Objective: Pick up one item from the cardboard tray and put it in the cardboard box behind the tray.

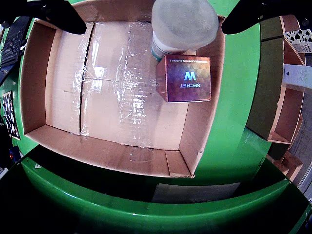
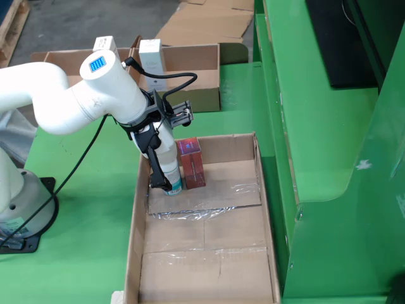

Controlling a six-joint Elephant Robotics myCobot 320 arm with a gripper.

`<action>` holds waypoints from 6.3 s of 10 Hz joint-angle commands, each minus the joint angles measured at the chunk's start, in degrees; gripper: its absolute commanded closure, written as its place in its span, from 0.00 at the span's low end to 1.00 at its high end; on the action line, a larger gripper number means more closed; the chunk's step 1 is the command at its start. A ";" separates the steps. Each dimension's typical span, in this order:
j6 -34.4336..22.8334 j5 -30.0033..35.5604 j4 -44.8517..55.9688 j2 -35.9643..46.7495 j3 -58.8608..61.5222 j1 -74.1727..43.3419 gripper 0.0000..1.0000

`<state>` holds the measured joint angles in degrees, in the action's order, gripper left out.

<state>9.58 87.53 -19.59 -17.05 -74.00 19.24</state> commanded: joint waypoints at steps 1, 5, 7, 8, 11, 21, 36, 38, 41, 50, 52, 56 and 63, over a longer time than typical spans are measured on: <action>-0.18 0.34 -1.65 2.08 -0.62 -0.23 0.00; -0.21 0.34 -1.88 1.62 -0.60 0.08 0.00; 0.37 -0.70 -0.75 0.86 1.32 2.52 0.00; 1.00 -1.45 0.08 0.66 2.63 4.57 0.00; 1.74 -1.81 0.92 -0.38 4.69 7.29 0.00; 0.45 0.39 0.52 -3.23 5.11 3.16 0.00; 0.13 0.22 0.82 -3.43 5.79 2.98 0.00; 0.13 0.22 0.82 -3.43 5.79 2.98 0.20; 0.13 0.22 0.82 -3.43 5.79 2.98 0.50; 0.13 0.22 0.82 -3.43 5.79 2.98 1.00; 0.13 0.22 0.82 -3.43 5.79 2.98 1.00; 0.13 0.22 0.82 -3.43 5.79 2.98 1.00; 0.95 -0.07 12.44 -1.11 16.16 3.99 1.00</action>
<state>9.31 88.76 -14.58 -21.62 -66.97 21.79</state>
